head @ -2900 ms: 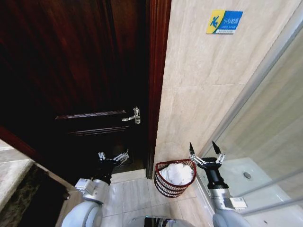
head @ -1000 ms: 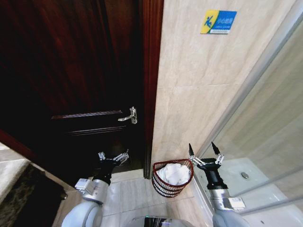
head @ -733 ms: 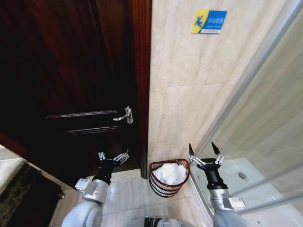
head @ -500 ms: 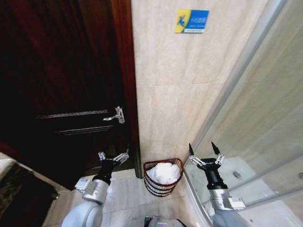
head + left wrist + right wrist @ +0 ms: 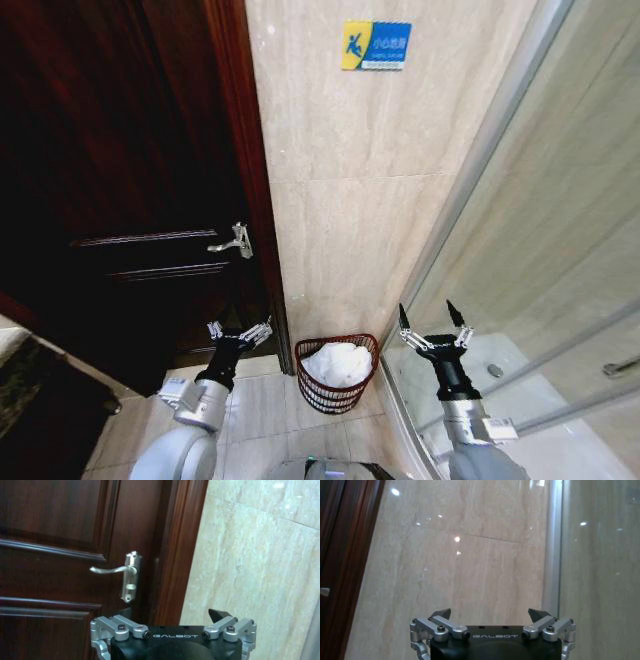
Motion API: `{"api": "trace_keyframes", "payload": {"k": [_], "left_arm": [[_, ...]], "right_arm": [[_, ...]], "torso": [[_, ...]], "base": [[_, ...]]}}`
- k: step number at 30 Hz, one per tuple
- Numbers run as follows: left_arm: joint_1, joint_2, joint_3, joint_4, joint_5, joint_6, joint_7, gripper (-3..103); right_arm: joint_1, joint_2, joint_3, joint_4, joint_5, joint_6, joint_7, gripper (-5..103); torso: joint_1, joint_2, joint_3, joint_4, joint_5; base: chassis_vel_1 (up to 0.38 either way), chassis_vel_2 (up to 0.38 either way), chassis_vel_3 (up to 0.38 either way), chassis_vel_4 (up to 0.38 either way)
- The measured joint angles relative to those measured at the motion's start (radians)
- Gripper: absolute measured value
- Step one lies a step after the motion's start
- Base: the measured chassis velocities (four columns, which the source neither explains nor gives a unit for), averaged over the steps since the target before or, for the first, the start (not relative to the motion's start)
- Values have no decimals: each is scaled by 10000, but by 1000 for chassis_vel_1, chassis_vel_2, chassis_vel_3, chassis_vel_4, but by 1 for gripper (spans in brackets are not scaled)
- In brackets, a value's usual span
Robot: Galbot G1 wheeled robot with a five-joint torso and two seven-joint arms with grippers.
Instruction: Discard the used towel into the hamper.
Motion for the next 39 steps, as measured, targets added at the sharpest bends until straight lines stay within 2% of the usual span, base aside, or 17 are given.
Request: {"api": "trace_keyframes", "payload": {"k": [16,39], "left_arm": [[0,-3,2,0,0,0,0,100],[0,-3,2,0,0,0,0,100]], "right_arm": [[0,-1,2,0,0,0,0,100],[0,-1,2,0,0,0,0,100]], "torso": [[-108,-231,-125,0,1],[-119,-247,-129,0,1]], "base": [[57,60,77,79],[36,40,39,39]]}}
